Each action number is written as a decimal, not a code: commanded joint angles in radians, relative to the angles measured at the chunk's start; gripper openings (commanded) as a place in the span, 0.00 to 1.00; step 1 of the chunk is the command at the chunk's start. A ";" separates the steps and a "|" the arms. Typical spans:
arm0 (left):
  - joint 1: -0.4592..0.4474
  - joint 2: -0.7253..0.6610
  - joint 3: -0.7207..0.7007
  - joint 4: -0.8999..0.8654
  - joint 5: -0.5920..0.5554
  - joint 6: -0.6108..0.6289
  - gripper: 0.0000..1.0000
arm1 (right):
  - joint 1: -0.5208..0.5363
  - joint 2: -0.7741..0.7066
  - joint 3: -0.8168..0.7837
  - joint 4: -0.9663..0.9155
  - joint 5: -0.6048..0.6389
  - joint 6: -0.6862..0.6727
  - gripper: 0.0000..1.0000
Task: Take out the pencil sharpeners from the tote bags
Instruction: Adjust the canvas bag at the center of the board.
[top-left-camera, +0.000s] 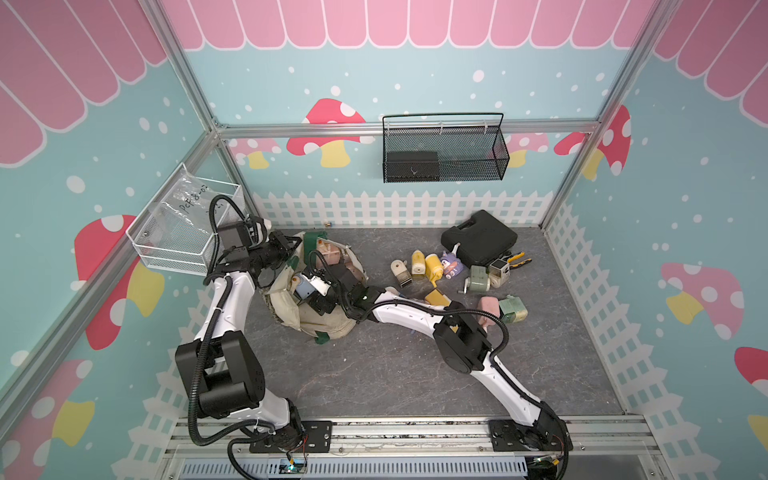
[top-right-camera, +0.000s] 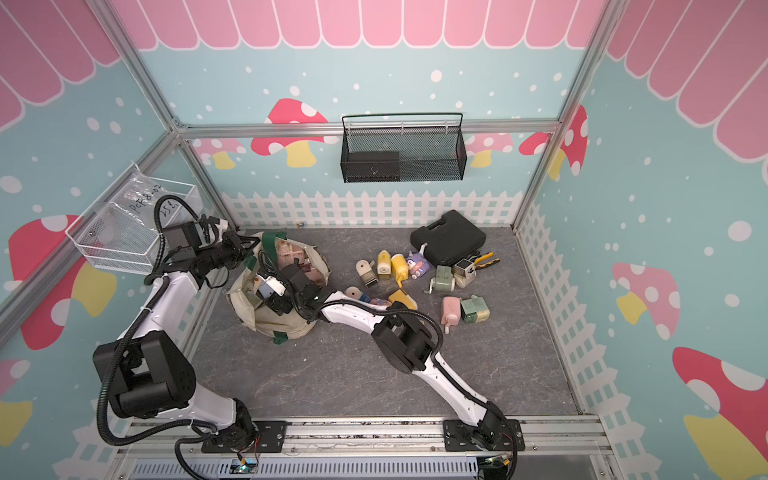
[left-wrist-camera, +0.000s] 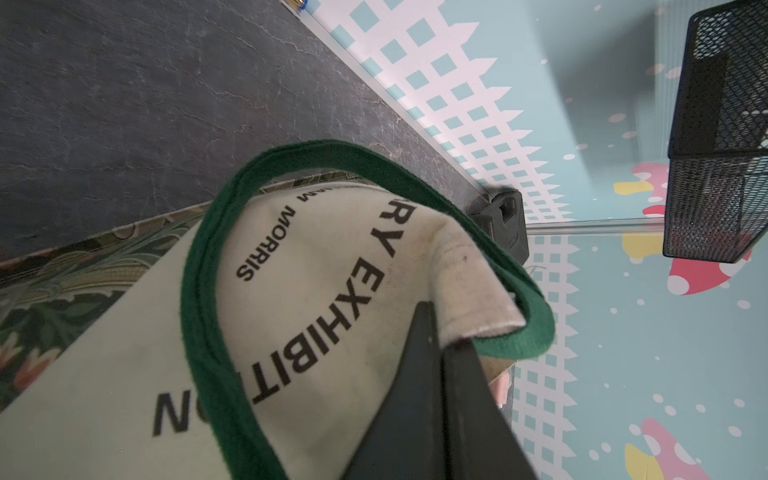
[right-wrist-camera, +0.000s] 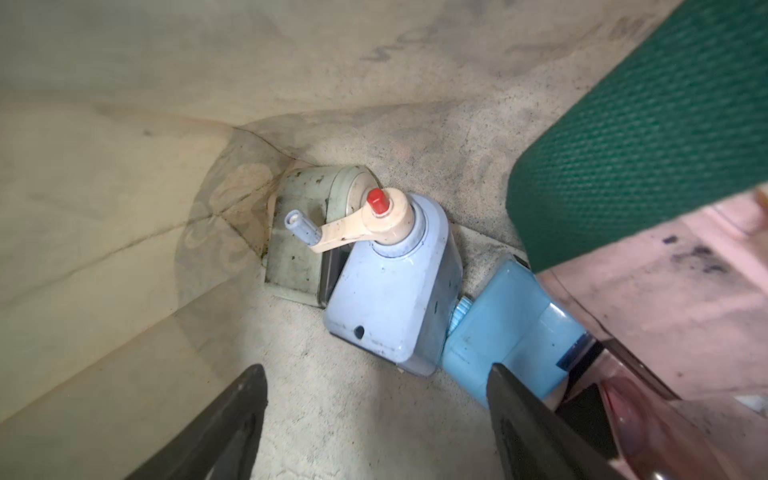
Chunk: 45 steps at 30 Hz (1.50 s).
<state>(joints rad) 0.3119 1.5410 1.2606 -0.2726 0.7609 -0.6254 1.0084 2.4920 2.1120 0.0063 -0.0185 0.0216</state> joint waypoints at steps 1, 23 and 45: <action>0.001 0.000 0.001 0.010 0.017 -0.007 0.00 | 0.015 0.042 0.033 0.031 0.008 -0.051 0.86; 0.000 -0.001 -0.001 0.010 0.015 -0.007 0.00 | 0.015 0.244 0.242 0.069 0.165 -0.075 0.85; -0.050 -0.008 -0.018 0.056 0.050 -0.090 0.00 | 0.013 0.077 -0.062 0.257 0.117 -0.114 0.74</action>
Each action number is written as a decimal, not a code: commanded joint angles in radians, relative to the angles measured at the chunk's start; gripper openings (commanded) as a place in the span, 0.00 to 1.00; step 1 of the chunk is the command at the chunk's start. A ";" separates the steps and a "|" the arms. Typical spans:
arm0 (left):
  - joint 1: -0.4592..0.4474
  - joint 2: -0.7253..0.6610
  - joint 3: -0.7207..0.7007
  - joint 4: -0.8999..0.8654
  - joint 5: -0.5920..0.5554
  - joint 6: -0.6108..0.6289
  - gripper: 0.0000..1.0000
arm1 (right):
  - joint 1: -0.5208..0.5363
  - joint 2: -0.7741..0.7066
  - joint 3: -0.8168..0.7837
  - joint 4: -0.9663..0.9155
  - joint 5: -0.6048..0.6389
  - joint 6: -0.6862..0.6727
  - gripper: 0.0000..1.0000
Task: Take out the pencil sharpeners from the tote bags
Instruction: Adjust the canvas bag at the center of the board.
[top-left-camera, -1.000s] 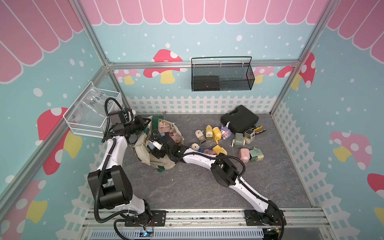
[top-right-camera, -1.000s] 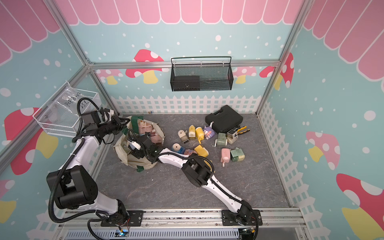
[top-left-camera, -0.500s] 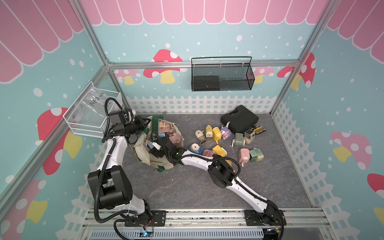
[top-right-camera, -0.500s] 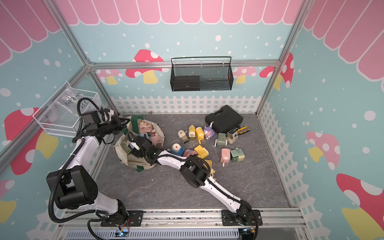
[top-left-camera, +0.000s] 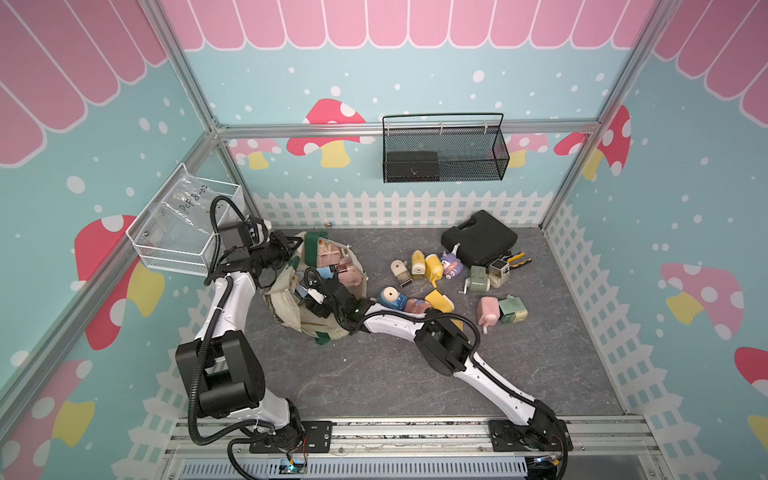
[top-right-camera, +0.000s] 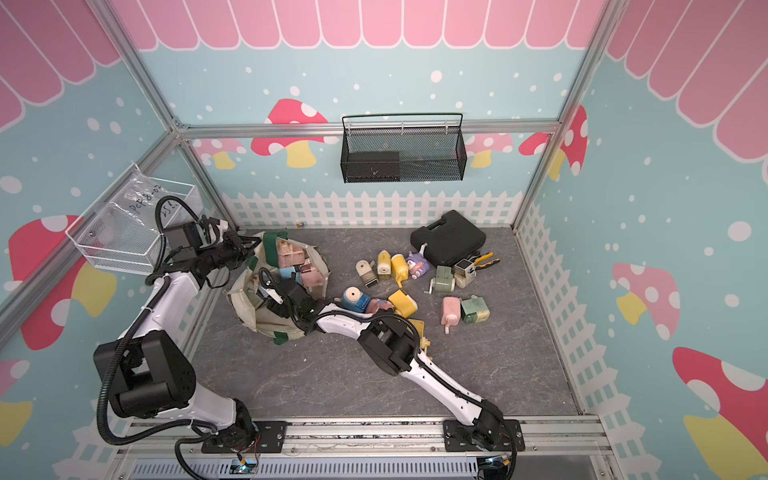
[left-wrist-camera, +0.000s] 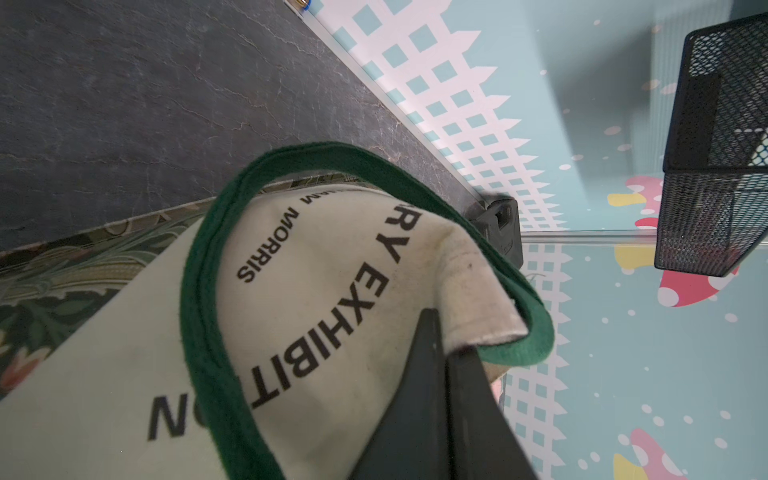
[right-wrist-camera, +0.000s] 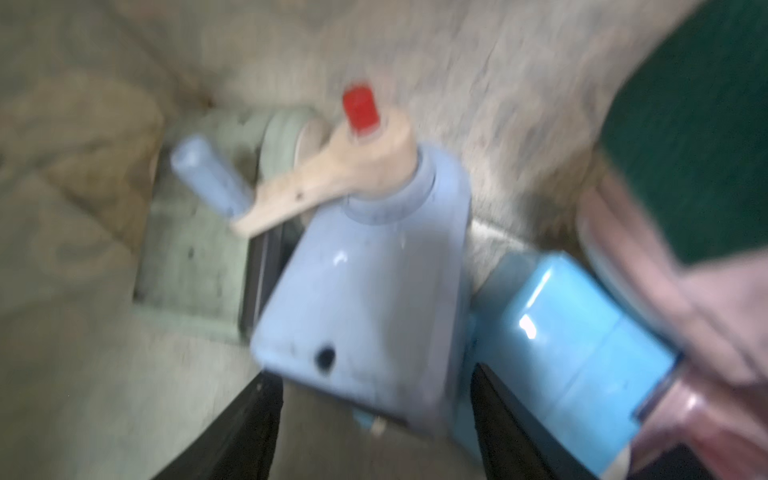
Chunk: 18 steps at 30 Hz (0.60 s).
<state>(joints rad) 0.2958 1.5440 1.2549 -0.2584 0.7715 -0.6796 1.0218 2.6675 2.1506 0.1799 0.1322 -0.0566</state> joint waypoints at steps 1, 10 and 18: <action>-0.050 -0.013 -0.015 0.041 0.034 -0.043 0.00 | 0.000 -0.134 -0.158 0.111 -0.049 -0.042 0.74; -0.092 -0.104 -0.004 -0.010 0.019 -0.201 0.00 | 0.000 -0.375 -0.561 0.325 -0.098 -0.062 0.76; -0.091 -0.298 -0.099 -0.129 -0.040 -0.237 0.00 | 0.001 -0.510 -0.772 0.417 -0.139 -0.059 0.86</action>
<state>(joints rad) 0.2024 1.3209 1.1679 -0.3981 0.7212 -0.8612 1.0203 2.1990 1.4284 0.5377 0.0341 -0.0967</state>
